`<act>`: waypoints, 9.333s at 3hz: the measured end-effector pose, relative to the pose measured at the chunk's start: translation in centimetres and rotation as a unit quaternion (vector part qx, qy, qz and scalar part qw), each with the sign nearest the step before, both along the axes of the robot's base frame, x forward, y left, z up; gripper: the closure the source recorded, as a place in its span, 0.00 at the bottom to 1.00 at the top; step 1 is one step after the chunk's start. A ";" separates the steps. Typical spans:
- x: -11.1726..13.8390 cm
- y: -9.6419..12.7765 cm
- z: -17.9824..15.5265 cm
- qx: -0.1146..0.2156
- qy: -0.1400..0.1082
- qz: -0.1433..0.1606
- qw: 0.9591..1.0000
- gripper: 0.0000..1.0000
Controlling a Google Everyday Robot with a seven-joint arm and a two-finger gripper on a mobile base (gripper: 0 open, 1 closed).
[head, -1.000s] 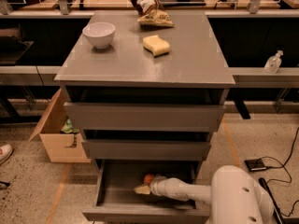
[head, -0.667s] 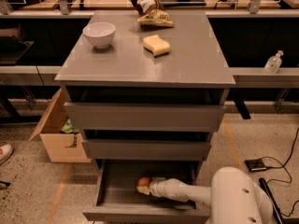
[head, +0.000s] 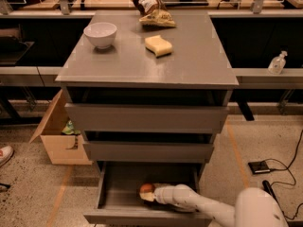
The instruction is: Pick orange from bottom drawer and place on counter
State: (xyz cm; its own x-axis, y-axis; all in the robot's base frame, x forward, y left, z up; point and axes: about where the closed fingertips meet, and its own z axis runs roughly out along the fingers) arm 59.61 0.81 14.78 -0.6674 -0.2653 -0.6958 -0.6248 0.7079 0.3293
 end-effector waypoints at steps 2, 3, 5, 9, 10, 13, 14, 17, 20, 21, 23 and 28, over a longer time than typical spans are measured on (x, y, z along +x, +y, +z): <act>-3.0 -0.9 12.1 0.107 -0.049 0.076 0.990 1.00; -3.1 -1.7 16.7 0.129 -0.075 0.108 0.983 1.00; -3.0 -1.6 20.5 0.168 -0.097 0.155 0.969 1.00; -9.0 -0.7 37.7 0.134 -0.236 0.258 0.927 1.00; -10.2 0.0 43.7 0.101 -0.276 0.279 0.914 1.00; -10.0 1.2 50.2 0.042 -0.301 0.281 0.910 1.00; -8.7 2.3 54.8 0.027 -0.315 0.283 0.906 1.00; -3.3 8.8 67.8 -0.029 -0.350 0.282 0.893 1.00; 8.7 16.3 73.3 -0.029 -0.359 0.281 0.890 1.00; 13.1 17.2 74.0 -0.021 -0.360 0.272 0.892 1.00; 18.6 16.6 75.1 -0.011 -0.365 0.239 0.900 0.82; 18.2 17.9 74.4 -0.009 -0.361 0.248 0.899 0.00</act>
Offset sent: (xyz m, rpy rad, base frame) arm -0.0503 -0.0233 0.1995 0.3125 -0.1505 0.2685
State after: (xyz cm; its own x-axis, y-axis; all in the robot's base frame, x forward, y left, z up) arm 77.83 18.70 89.19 0.1603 -0.4208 -0.8929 -0.9113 0.2846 -0.2977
